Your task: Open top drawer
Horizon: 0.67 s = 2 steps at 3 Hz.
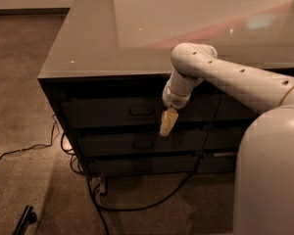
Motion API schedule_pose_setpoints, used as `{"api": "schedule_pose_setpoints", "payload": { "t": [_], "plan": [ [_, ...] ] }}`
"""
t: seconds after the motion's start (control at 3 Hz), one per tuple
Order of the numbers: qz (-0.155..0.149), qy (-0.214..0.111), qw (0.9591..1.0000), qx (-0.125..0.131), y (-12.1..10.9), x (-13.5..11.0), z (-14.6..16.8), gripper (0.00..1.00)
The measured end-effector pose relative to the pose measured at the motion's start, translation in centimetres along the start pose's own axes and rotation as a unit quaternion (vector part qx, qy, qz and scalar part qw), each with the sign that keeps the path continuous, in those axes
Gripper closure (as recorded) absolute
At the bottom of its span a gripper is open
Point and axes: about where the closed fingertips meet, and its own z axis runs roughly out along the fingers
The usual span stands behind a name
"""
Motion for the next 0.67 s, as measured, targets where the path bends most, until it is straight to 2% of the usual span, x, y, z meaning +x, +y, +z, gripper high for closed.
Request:
{"api": "schedule_pose_setpoints", "payload": {
  "t": [0.33, 0.67],
  "plan": [
    [-0.006, -0.011, 0.9999, -0.012, 0.82, -0.24, -0.29, 0.42],
    [-0.006, -0.011, 0.9999, -0.012, 0.83, -0.46, -1.02, 0.64]
  ]
}}
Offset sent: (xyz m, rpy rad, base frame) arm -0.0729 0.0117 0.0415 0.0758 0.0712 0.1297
